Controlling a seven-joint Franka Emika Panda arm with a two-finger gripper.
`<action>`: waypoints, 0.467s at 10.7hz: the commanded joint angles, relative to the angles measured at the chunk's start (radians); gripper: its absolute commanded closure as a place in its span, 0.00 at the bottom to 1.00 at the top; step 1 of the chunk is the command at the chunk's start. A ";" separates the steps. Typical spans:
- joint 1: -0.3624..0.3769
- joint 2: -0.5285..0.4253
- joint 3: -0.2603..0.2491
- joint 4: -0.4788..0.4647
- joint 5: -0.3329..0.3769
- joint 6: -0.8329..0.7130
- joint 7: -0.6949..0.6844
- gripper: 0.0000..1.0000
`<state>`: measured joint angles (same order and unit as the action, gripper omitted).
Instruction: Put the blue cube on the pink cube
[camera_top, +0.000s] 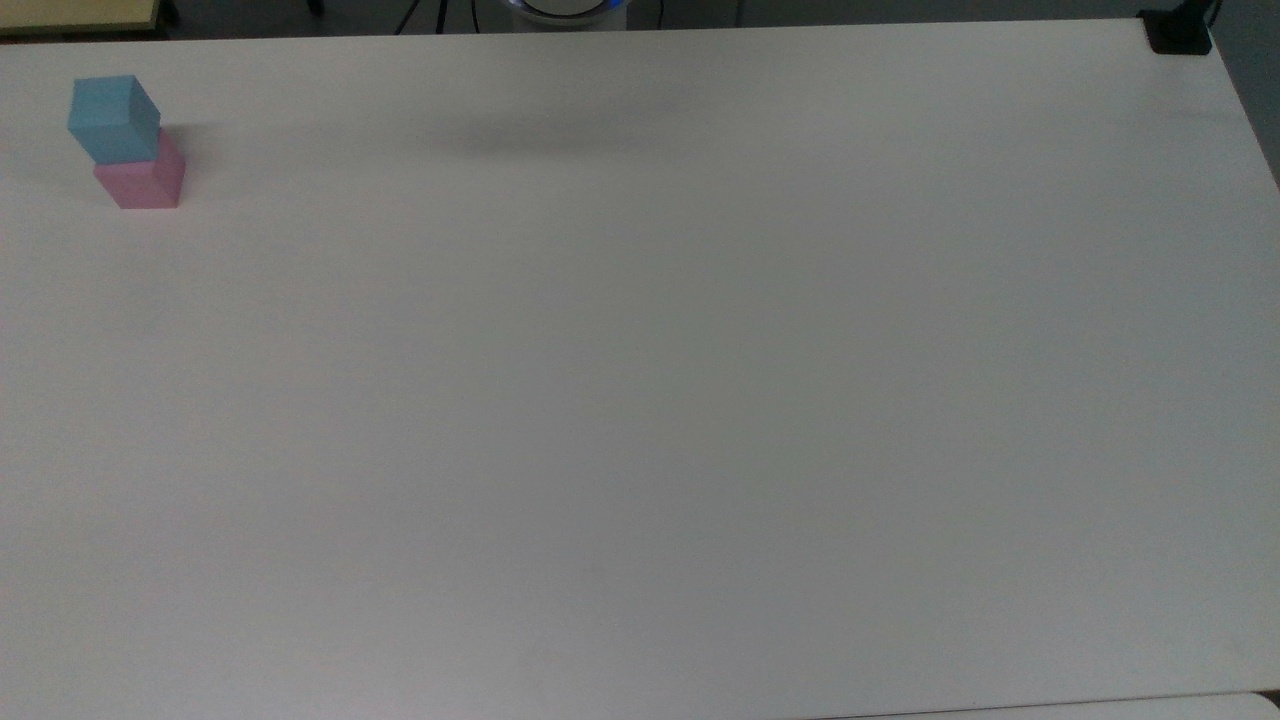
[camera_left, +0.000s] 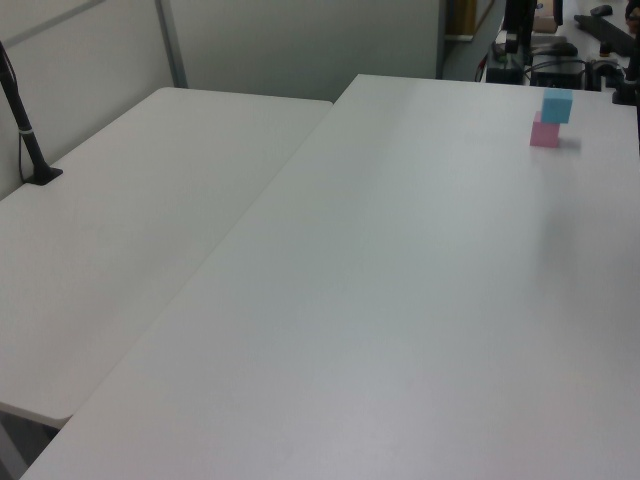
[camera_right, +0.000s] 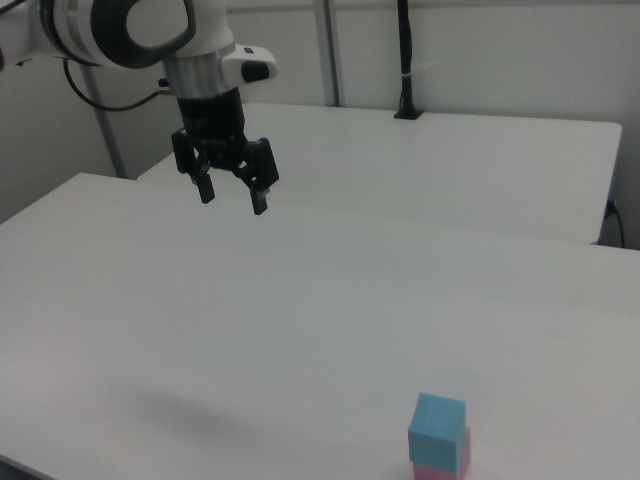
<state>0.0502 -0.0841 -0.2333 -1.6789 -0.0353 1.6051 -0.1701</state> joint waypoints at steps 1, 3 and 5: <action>-0.052 0.004 0.055 0.008 -0.011 -0.002 -0.028 0.00; -0.181 0.003 0.179 0.005 -0.003 0.006 -0.035 0.00; -0.191 0.003 0.195 0.002 -0.003 0.006 -0.029 0.00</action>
<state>-0.1071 -0.0764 -0.0821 -1.6771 -0.0380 1.6054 -0.1874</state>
